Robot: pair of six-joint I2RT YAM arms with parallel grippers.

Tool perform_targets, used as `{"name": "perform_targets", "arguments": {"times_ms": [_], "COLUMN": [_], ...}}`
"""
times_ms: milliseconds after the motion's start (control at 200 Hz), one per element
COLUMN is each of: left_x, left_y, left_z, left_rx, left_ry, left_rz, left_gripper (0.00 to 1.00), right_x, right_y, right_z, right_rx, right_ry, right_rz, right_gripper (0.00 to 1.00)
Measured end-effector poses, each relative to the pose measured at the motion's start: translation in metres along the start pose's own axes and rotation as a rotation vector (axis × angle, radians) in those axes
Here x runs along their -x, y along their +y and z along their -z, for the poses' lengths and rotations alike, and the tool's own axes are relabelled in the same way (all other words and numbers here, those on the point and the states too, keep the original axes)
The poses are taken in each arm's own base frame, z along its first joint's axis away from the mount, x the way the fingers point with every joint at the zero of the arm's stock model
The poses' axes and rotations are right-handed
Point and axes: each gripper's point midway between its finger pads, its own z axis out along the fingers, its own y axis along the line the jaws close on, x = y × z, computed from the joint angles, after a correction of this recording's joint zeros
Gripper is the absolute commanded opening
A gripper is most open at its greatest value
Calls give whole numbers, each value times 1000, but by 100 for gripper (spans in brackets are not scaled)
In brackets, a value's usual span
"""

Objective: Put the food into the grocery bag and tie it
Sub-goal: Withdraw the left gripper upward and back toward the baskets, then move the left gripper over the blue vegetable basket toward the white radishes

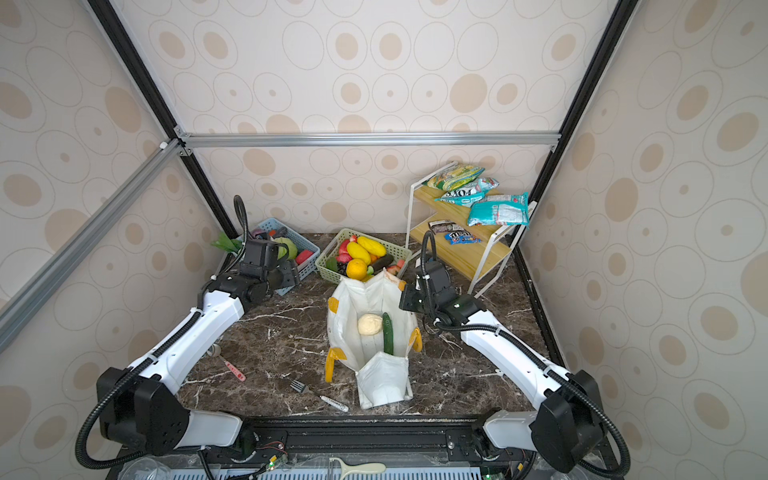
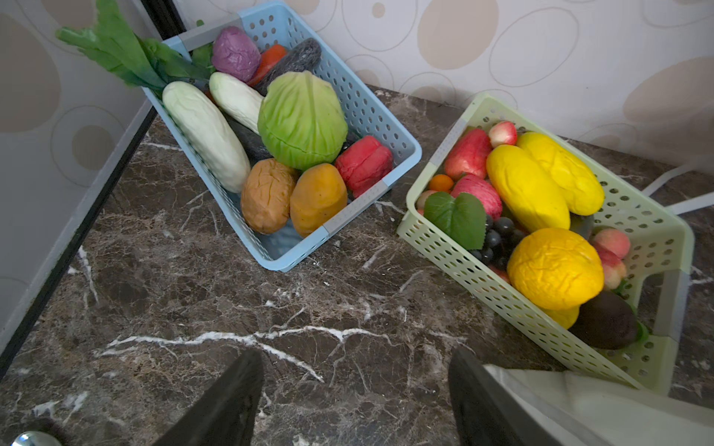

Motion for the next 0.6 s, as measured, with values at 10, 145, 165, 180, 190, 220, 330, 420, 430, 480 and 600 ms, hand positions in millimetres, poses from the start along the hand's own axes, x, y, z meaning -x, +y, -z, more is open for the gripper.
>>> {"name": "perform_targets", "arguments": {"times_ms": [10, 145, 165, 180, 190, 220, 330, 420, 430, 480, 600], "left_x": [0, 2, 2, 2, 2, 2, 2, 2, 2, 3, 11], "left_y": [1, 14, 16, 18, 19, 23, 37, 47, 48, 53, 63], "left_z": [-1, -16, -18, -20, -21, -25, -38, -48, -49, -54, -66], "left_rx": [2, 38, 44, 49, 52, 61, 109, 150, 155, 175, 213], "left_ry": [1, 8, 9, 9, 10, 11, 21, 24, 24, 23, 17], "left_rz": [1, 23, 26, 29, 31, 35, 46, 46, 45, 43, 48], "left_gripper": [76, 75, 75, 75, 75, 75, 75, 74, 74, 74, 74], "right_x": [0, 0, 0, 0, 0, 0, 0, 0, 0, 0, -1], "right_y": [0, 1, 2, 2, 2, 2, 2, 3, 3, 3, 5], "right_z": [0, 0, 0, 0, 0, 0, 0, 0, 0, 0, 0], "right_rx": [1, 8, 8, 9, 9, 10, 12, 15, 15, 17, 26], "right_ry": [0, 2, 2, 2, 2, 3, 3, 3, 3, 4, 6], "right_rz": [0, 5, 6, 6, 6, 6, 7, 7, 7, 7, 9], "right_gripper": [0, 0, 0, 0, 0, 0, 0, 0, 0, 0, 0]}}
